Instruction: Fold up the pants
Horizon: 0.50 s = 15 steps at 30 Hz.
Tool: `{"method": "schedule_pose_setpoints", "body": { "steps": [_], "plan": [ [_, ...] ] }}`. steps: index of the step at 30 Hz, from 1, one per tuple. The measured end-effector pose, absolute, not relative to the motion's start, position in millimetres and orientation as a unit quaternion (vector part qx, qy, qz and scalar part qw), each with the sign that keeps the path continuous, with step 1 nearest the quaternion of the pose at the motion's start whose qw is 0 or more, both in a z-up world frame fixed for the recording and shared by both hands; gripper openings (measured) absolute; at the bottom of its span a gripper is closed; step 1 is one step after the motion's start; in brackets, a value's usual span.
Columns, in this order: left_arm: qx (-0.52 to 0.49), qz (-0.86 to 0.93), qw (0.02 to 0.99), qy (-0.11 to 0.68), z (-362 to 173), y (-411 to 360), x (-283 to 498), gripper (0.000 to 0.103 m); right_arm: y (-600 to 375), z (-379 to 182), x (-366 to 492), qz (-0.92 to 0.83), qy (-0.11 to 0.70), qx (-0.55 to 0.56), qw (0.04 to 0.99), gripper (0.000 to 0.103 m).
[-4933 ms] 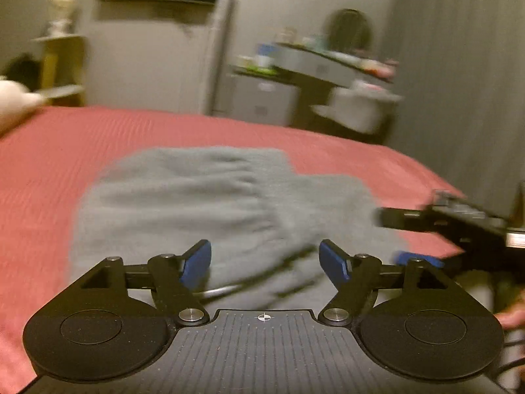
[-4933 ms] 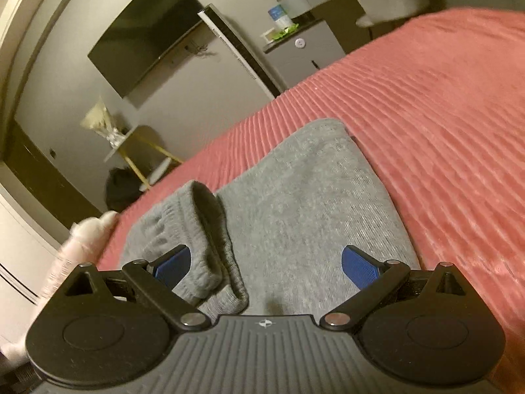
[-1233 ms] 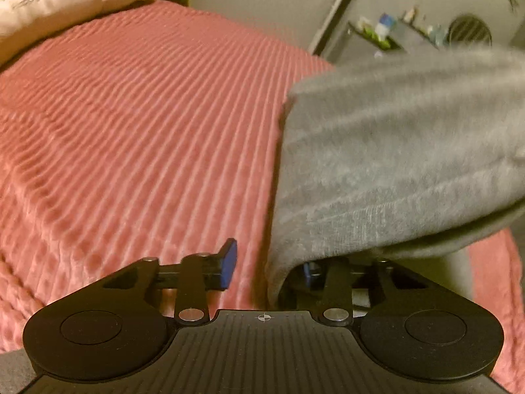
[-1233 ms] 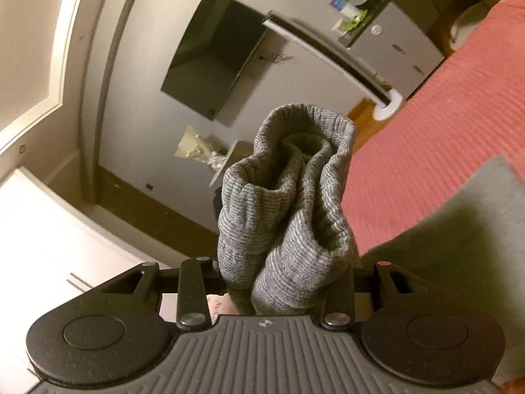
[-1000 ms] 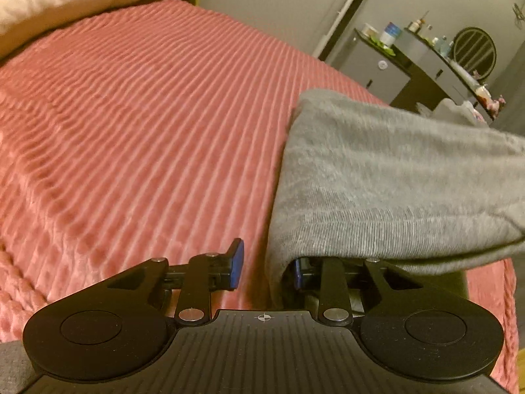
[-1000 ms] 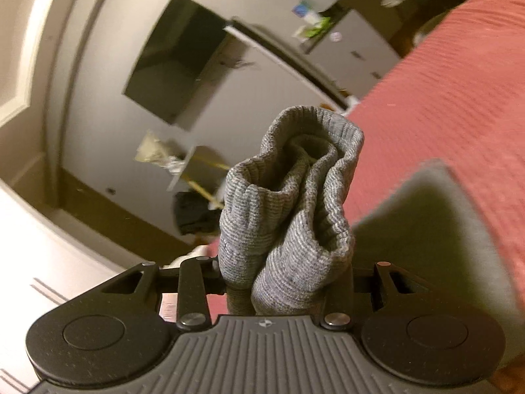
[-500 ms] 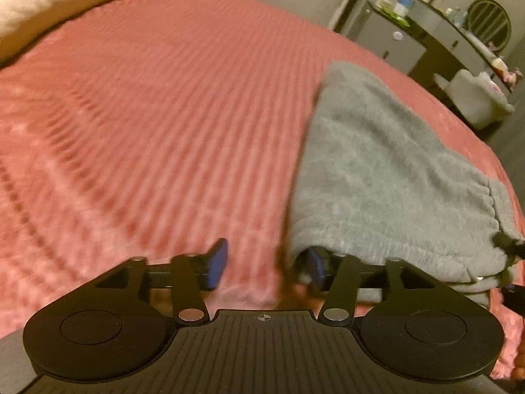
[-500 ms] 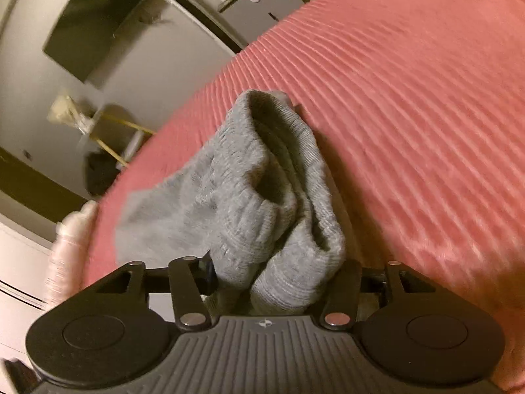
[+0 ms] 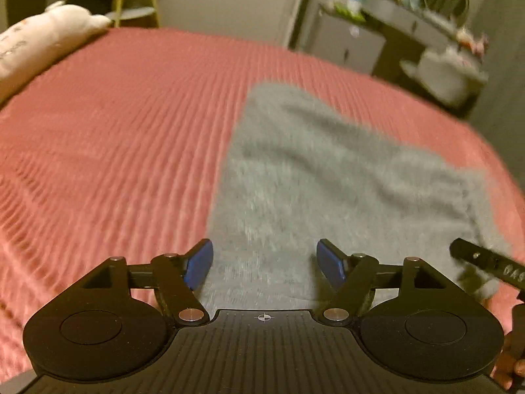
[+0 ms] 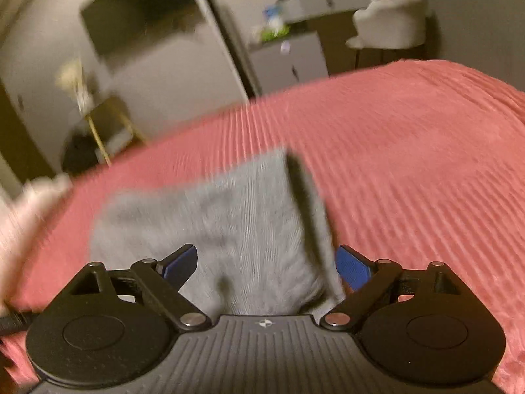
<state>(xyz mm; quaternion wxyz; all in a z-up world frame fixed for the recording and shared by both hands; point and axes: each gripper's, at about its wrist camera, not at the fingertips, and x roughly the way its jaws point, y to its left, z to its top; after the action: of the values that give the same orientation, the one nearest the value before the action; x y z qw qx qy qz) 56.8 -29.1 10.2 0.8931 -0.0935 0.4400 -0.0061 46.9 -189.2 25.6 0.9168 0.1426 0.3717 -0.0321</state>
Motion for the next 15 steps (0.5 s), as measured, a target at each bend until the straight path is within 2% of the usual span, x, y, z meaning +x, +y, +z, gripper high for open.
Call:
{"method": "schedule_pose_setpoints", "body": {
  "steps": [2,3,6,12,13,15],
  "plan": [
    [-0.064,0.024,0.893,0.445,-4,-28,62,0.078,-182,14,53,-0.042,0.39,0.093,0.915,0.096],
    [-0.067,0.025,0.891,0.448,-10,-23,63,0.081,-184,14,53,-0.039,0.388,0.103,0.915,0.097],
    [-0.109,0.021,0.883,0.455,-18,-10,62,0.081,-205,16,54,-0.037,0.383,0.17,0.907,0.098],
    [-0.088,0.01,0.891,0.445,-17,-18,64,0.075,-234,-4,54,-0.014,0.392,0.295,0.871,0.097],
    [-0.089,0.008,0.891,0.445,-17,-17,65,0.074,-234,-5,53,-0.01,0.391,0.302,0.869,0.094],
    [-0.098,0.007,0.889,0.448,-17,-18,64,0.074,-233,-2,51,0.01,0.38,0.305,0.873,0.075]
  ]
}}
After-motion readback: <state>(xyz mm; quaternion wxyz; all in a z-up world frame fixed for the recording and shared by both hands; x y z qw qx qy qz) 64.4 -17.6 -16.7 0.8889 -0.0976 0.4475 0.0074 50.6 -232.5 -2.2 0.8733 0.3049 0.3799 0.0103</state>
